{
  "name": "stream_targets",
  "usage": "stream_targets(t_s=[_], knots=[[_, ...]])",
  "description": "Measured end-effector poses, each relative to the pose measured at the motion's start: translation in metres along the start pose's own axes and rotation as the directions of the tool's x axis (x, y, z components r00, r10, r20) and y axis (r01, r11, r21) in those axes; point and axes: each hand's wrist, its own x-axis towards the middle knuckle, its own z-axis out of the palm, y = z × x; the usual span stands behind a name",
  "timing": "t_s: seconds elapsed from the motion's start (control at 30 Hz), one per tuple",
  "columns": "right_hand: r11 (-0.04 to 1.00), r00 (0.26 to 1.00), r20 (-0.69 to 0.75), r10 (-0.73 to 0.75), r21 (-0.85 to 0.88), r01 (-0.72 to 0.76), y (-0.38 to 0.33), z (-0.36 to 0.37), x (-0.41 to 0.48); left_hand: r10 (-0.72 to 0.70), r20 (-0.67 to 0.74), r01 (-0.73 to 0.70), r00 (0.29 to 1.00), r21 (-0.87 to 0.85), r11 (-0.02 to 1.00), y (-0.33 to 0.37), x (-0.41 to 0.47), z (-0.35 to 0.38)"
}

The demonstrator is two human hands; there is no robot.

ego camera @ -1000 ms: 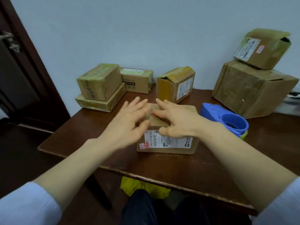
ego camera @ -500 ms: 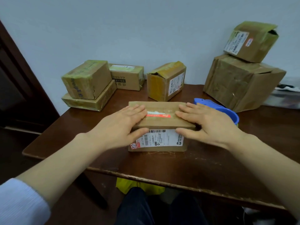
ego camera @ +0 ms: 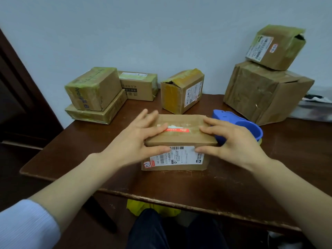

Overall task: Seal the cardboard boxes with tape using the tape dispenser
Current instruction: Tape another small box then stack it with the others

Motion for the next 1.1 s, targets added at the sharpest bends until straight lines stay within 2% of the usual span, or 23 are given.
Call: stream_targets(t_s=[0.07,0.17,0.23,0.3,0.4,0.5,0.67,0.73,0.83,0.97,1.1], knots=[[0.986,0.998,0.010,0.062,0.154,-0.063,0.004,0.006,0.005,-0.118,0.001,0.117,0.993,-0.117,0.986,0.002,-0.003,0.002],[0.908,0.952,0.292,0.097,0.365,-0.205,0.008,0.010,0.022,-0.210,0.088,0.219,0.974,-0.110,0.969,0.005,-0.003,-0.004],[0.876,0.932,0.361,0.037,0.437,-0.204,0.009,0.013,0.028,-0.213,0.120,0.227,0.970,-0.110,0.968,0.005,-0.001,-0.011],[0.854,0.964,0.263,0.036,0.492,-0.167,0.004,0.015,0.036,-0.198,0.086,0.208,0.976,-0.140,0.968,0.003,0.003,-0.020],[0.825,0.997,0.041,0.066,0.560,-0.078,-0.011,0.006,0.056,-0.163,-0.165,0.147,0.973,-0.104,0.984,0.000,0.020,-0.043],[0.798,0.982,-0.148,0.117,0.603,-0.004,-0.028,-0.010,0.091,-0.157,-0.406,0.141,0.901,-0.070,0.988,-0.002,0.047,-0.070],[0.887,0.926,-0.343,0.155,0.461,0.023,-0.052,-0.026,0.172,-0.298,-0.520,0.275,0.800,-0.124,0.953,-0.020,0.090,-0.118],[0.902,0.904,-0.388,0.177,0.432,0.009,-0.055,-0.026,0.203,-0.368,-0.511,0.344,0.777,-0.145,0.928,-0.035,0.102,-0.131],[0.933,0.893,-0.408,0.189,0.358,-0.033,-0.059,-0.018,0.243,-0.437,-0.417,0.430,0.797,-0.117,0.895,-0.059,0.116,-0.136],[0.962,0.910,-0.368,0.193,0.252,-0.102,-0.064,-0.001,0.286,-0.487,-0.333,0.506,0.808,-0.031,0.862,-0.088,0.138,-0.137],[0.958,0.925,-0.319,0.208,0.258,-0.127,-0.066,0.018,0.322,-0.602,-0.243,0.636,0.761,0.093,0.766,-0.117,0.158,-0.136]])
